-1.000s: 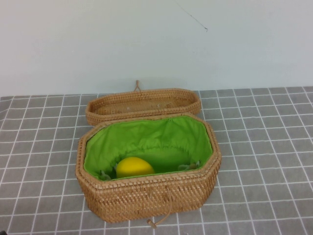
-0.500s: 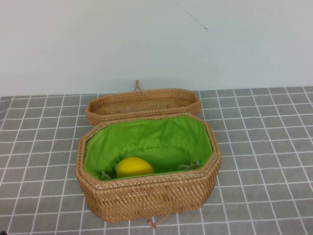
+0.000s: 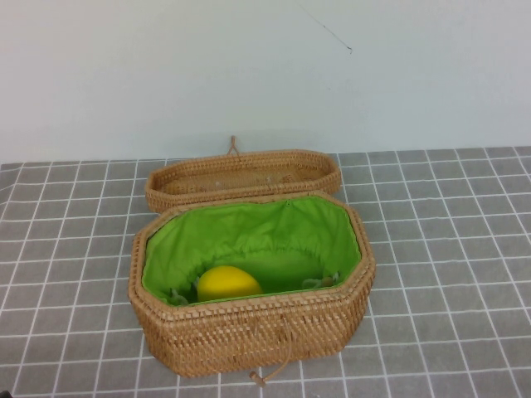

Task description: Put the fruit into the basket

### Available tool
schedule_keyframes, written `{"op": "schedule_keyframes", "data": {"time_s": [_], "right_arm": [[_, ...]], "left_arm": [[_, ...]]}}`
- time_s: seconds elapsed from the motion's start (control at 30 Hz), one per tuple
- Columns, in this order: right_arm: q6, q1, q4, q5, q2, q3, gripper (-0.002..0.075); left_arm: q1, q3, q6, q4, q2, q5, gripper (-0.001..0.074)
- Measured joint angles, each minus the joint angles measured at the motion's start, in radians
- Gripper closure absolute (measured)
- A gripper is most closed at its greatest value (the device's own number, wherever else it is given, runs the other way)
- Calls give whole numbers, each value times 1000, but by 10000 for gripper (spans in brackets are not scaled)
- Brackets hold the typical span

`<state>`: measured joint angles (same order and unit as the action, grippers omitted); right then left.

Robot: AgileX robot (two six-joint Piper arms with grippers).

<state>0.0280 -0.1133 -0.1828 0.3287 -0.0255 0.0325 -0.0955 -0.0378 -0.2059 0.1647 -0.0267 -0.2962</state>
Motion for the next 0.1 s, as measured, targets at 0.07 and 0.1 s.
{"op": "schedule_keyframes", "data": {"time_s": [0.07,0.1], "right_arm": [[0,0,0,0,0,0,729],[0,0,0,0,0,0,728]], "left_arm": [[0,0,0,0,0,0,734],[0,0,0,0,0,0,734]]}}
